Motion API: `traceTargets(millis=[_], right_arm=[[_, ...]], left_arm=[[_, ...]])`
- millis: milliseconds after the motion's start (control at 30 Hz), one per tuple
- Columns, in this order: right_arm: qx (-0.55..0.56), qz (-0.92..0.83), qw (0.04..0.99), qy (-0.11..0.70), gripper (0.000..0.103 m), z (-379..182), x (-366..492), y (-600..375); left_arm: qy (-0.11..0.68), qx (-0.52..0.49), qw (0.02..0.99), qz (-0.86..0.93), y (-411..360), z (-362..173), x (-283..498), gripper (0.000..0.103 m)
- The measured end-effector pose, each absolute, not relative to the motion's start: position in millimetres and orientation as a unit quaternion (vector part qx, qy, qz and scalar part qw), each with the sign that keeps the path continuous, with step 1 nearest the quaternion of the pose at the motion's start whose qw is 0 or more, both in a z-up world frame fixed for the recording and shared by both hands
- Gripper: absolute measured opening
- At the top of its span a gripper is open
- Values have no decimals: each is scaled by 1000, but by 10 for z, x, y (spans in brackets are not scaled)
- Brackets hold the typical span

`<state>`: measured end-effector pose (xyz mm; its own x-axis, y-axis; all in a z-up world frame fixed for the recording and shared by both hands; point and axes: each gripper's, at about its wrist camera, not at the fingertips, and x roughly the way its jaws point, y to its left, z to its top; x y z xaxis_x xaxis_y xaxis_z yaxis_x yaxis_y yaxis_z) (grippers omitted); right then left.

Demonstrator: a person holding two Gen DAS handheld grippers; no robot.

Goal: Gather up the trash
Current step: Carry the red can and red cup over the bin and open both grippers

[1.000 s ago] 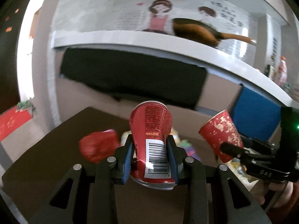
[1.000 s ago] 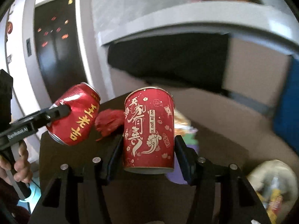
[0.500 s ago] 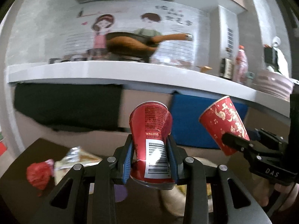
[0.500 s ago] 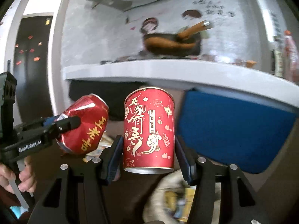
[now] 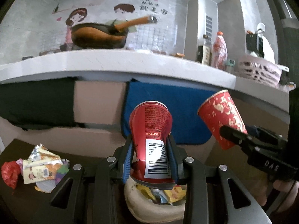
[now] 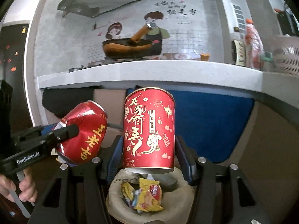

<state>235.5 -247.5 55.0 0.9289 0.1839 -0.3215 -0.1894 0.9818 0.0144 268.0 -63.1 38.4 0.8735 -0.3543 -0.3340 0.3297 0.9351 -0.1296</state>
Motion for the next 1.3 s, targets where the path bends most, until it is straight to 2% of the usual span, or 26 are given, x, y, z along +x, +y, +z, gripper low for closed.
traceTargets(millis=[1067,1133,1200,1300], right_arm=[[27,90,959,267,53,-305,2960,-2659],[40,95,956,274,54,-365,3019,-2689],[66,95,952,284,55,-454,3116,-2764],[119,99,942,299,56,-611,3228,-2912]], left_arm=[[313,-61,923,-214,-809,-550,3394,35],[349,-78,898,-258,-819,-687,3550,37],[373,-89,882,-273,-792,-804,3655,51],[372,-105,886,-258,-647,-856,3715,53]])
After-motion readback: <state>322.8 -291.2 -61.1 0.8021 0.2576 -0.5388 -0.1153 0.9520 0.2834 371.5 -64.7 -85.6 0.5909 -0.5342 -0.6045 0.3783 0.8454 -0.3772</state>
